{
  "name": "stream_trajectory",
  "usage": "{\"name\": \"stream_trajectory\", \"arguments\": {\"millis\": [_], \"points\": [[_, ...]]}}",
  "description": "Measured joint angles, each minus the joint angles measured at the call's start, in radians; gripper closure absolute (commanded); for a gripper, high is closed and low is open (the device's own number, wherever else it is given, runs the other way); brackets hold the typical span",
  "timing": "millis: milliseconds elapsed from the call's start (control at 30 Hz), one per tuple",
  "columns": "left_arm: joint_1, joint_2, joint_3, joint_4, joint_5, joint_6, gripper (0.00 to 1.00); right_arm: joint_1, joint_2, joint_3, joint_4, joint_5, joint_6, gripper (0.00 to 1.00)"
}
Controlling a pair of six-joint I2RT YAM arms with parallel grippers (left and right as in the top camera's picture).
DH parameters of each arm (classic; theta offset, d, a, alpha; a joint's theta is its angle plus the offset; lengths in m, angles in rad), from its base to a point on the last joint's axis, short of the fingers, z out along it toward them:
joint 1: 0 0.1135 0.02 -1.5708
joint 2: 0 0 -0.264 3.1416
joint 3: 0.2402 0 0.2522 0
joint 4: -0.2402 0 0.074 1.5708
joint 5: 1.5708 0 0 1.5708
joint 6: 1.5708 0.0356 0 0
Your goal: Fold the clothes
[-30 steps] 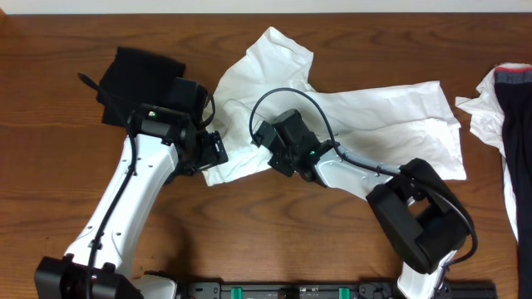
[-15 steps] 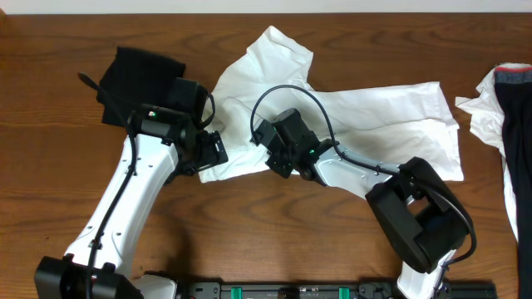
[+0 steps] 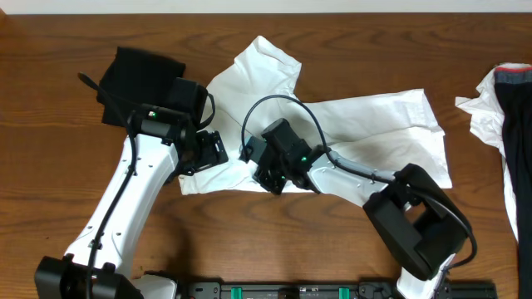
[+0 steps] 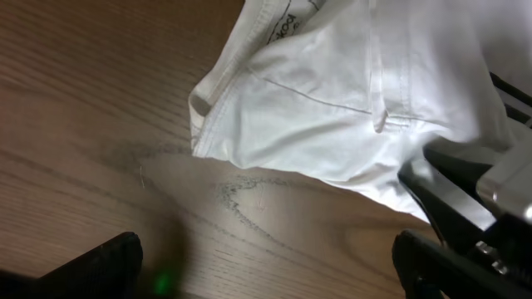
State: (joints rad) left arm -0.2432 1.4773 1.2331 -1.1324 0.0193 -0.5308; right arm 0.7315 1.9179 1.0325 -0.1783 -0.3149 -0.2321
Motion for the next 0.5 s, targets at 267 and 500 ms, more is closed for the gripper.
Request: {"name": "stream_trajectory", "arguments": {"millis": [267,500], "points": [[0.000,0.000,0.000,0.000,0.000,0.000,0.02,-0.001,-0.165,-0.003,-0.051,0.127,0.011,0.39],[0.000,0.000,0.000,0.000,0.000,0.000,0.02,-0.022,-0.325,-0.003,-0.125,0.254,0.013,0.38]]}}
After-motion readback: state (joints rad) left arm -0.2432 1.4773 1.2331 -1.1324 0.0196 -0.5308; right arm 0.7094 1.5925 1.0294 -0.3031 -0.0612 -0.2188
